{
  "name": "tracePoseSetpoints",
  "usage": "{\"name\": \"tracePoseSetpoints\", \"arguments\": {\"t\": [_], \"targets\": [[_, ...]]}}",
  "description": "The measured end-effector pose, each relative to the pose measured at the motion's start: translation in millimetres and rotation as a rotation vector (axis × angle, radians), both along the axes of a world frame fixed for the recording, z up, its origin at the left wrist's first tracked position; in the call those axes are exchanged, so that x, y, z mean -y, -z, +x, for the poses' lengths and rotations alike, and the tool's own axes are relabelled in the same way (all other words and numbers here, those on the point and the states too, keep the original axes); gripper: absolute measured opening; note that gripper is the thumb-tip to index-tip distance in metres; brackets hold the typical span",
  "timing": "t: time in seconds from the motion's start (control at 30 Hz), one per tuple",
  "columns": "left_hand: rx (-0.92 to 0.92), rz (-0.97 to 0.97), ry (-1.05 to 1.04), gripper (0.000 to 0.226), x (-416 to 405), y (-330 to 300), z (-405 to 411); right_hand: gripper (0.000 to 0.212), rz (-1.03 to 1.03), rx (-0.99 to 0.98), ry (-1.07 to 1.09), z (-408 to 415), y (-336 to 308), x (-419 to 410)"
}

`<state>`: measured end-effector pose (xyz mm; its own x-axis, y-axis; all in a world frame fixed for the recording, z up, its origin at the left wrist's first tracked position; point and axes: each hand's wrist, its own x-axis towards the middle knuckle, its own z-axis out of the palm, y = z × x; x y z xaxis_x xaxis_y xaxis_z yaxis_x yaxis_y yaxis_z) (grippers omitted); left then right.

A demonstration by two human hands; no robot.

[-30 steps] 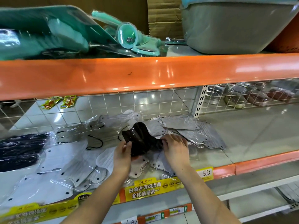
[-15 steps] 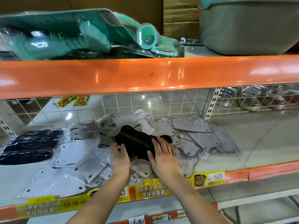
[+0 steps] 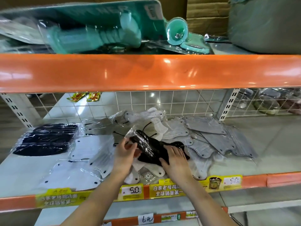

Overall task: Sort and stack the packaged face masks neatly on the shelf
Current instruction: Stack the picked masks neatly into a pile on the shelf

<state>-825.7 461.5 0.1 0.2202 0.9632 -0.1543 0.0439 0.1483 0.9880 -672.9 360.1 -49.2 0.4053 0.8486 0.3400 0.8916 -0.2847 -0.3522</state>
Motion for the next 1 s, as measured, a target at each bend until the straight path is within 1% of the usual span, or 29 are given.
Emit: {"name": "tracePoseSetpoints", "arguments": {"t": [0.07,0.1,0.17,0.23,0.3,0.37,0.4,0.43,0.47,0.5,0.53,0.57,0.63,0.67,0.7,0.73,0.77,0.8,0.83,0.87,0.9,0.93,0.97,1.0], "targets": [[-0.059,-0.002,-0.001,0.019,-7,0,-1,0.043,0.068,-0.037,0.023,-3,-5,1],[-0.060,0.003,-0.017,0.021,-9,0,-3,0.041,0.103,-0.084,0.057,-4,-7,0],[0.067,0.003,-0.057,0.019,-11,-3,-11,0.045,0.157,-0.237,0.146,-8,-12,-3],[0.287,-0.042,-0.042,0.023,-10,-7,-22,0.051,0.216,-0.444,0.227,-14,-23,-8],[0.455,-0.105,-0.002,0.024,-9,-11,-34,0.058,0.209,-0.725,0.238,-23,-37,-14],[0.532,-0.164,0.032,0.022,-13,-13,-47,0.062,0.206,-1.011,0.184,-34,-47,-25],[0.555,-0.185,0.045,0.021,-16,-15,-53,0.064,0.218,-1.123,0.157,-39,-48,-30],[0.576,-0.200,0.060,0.020,-19,-17,-60,0.060,0.227,-1.194,0.129,-43,-47,-36],[0.590,-0.199,0.080,0.018,-23,-19,-66,0.046,0.240,-1.233,0.091,-48,-48,-40],[0.591,-0.189,0.099,0.017,-26,-21,-74,0.027,0.260,-1.236,0.062,-54,-49,-44],[0.578,-0.172,0.110,0.017,-29,-22,-81,0.012,0.282,-1.215,0.045,-60,-50,-48],[0.563,-0.159,0.105,0.020,-33,-23,-88,0.005,0.300,-1.177,0.047,-64,-50,-51],[0.535,-0.142,0.053,0.024,-42,-18,-101,0.007,0.332,-1.123,0.064,-71,-54,-55],[0.491,-0.110,0.006,0.019,-46,-15,-107,0.009,0.352,-1.114,0.070,-76,-56,-57],[0.405,-0.050,-0.055,0.013,-49,-12,-112,0.008,0.362,-1.116,0.075,-80,-56,-60],[0.283,0.044,-0.118,0.015,-52,-8,-118,0.005,0.350,-1.122,0.081,-83,-56,-63],[0.147,0.164,-0.156,0.024,-54,-4,-124,0.005,0.344,-1.127,0.086,-86,-55,-66],[-0.001,0.313,-0.153,0.034,-55,-1,-132,0.006,0.339,-1.134,0.092,-90,-56,-68],[-0.177,0.504,-0.121,0.043,-56,1,-139,0.007,0.343,-1.166,0.093,-95,-57,-72],[-0.360,0.745,-0.054,0.050,-60,4,-147,0.008,0.346,-1.219,0.076,-100,-57,-74],[-0.530,0.999,0.041,0.055,-66,8,-154,0.010,0.335,-1.290,0.048,-106,-57,-78],[-0.659,1.196,0.139,0.058,-71,13,-159,0.012,0.307,-1.360,0.014,-112,-58,-80],[-0.740,1.307,0.211,0.055,-75,15,-162,0.013,0.263,-1.399,-0.021,-118,-59,-83],[-0.782,1.342,0.250,0.049,-77,17,-165,0.014,0.212,-1.401,-0.046,-123,-58,-87]]}}
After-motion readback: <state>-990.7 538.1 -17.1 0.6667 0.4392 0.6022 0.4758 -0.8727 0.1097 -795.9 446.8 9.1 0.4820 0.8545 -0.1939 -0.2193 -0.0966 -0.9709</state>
